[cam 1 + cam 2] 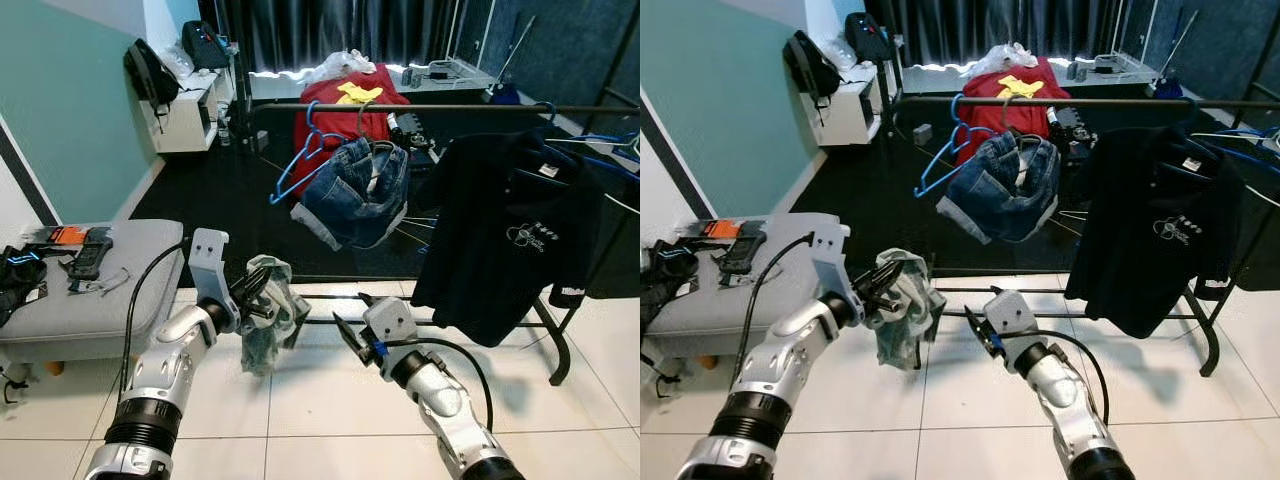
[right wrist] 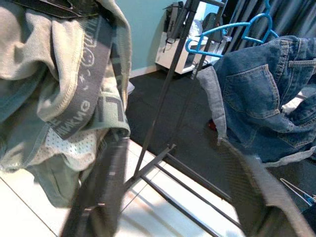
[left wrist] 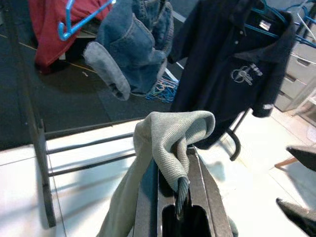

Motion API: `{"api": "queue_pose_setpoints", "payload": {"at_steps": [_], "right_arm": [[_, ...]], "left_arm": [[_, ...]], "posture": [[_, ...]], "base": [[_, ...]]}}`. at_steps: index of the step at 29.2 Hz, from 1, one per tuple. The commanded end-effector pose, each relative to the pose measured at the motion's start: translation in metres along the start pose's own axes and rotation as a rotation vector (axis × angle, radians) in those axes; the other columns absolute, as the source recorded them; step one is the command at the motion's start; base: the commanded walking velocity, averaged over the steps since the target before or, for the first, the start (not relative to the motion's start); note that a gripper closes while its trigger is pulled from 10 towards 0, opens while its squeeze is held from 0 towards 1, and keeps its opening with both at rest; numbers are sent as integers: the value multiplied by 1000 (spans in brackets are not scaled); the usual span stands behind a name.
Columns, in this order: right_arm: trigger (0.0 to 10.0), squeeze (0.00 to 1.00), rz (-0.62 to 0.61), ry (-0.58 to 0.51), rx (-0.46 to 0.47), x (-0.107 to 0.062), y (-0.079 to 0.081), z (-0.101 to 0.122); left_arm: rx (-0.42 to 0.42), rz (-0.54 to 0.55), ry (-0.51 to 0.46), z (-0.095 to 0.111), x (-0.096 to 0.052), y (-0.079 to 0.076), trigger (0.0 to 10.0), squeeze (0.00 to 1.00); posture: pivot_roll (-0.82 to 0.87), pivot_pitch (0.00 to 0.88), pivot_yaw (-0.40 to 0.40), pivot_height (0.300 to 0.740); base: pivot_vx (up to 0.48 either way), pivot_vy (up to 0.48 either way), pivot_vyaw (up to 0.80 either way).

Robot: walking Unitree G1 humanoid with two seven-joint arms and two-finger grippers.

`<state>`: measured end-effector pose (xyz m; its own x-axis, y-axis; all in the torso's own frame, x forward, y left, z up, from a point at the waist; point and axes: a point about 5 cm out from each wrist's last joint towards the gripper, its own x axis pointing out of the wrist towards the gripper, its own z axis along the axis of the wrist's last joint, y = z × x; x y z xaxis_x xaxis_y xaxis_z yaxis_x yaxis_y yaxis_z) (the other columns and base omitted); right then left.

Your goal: Hang hanger

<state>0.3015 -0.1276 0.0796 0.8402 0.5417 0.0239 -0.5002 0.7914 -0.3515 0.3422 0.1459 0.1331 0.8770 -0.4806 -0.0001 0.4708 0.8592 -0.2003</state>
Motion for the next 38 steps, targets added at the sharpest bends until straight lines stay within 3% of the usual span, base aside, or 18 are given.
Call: {"api": "queue_pose_setpoints", "payload": {"at_steps": [1,6,7,9,10,12,13,16,19,24,33,34,35,36,38], "right_arm": [[10000,1000,34,-8,-22,-2,2,1],[10000,1000,94,-5,-62,-7,1,0],[10000,1000,211,18,-133,-12,-1,-2],[10000,1000,246,28,-151,-12,-2,-3],[10000,773,286,34,-167,-9,0,-2],[10000,773,294,33,-175,-8,0,-2],[10000,0,310,35,-209,-5,1,-1],[10000,0,330,39,-267,-1,0,1],[10000,0,281,27,-407,10,-10,8],[10000,0,192,-88,-397,20,-19,29],[10000,0,191,-101,-372,20,-17,28],[7569,0,200,-104,-352,20,-14,27],[7569,0,200,-104,-352,20,-14,27],[3020,0,213,-108,-334,21,-11,26],[3020,0,219,-112,-322,21,-9,26]], "left_arm": [[-1,-11,3,3,-4,4,10000,0],[-33,-62,-10,11,-5,4,10000,0],[-146,-182,-59,34,-6,1,10000,0],[-178,-237,-71,41,-7,-2,10000,0],[-195,-297,-74,45,-8,-6,10000,0],[-192,-306,-72,46,-8,-7,10000,0],[-189,-329,-63,46,-9,-10,10000,0],[-189,-365,-48,46,-10,-13,10000,0],[-187,-406,-29,47,-11,-17,10000,0],[-161,-395,13,45,-14,-16,10000,0],[-181,-395,20,44,-16,-17,10000,0],[-183,-400,21,44,-16,-17,10000,0],[-183,-400,21,44,-16,-17,10000,0],[-185,-405,20,45,-16,-18,10000,0],[-186,-408,20,45,-16,-18,10000,0]], "posture": [[-73,0,55,740],[-77,0,57,740],[-77,0,56,740],[-77,0,56,740],[-73,0,58,740],[-73,0,58,740],[-70,0,59,740],[-68,0,59,740],[-64,0,57,740],[-59,0,51,740],[-56,0,50,740],[-56,0,53,740],[-56,0,53,740],[-56,0,54,740],[-56,0,54,740]], "base": [[0,0,0],[0,0,0],[0,0,0],[0,0,0],[0,0,0],[0,0,0],[0,0,0],[0,0,0],[0,0,0],[0,0,0],[0,0,0],[0,0,0],[0,0,0],[0,0,0],[0,0,0]]}}
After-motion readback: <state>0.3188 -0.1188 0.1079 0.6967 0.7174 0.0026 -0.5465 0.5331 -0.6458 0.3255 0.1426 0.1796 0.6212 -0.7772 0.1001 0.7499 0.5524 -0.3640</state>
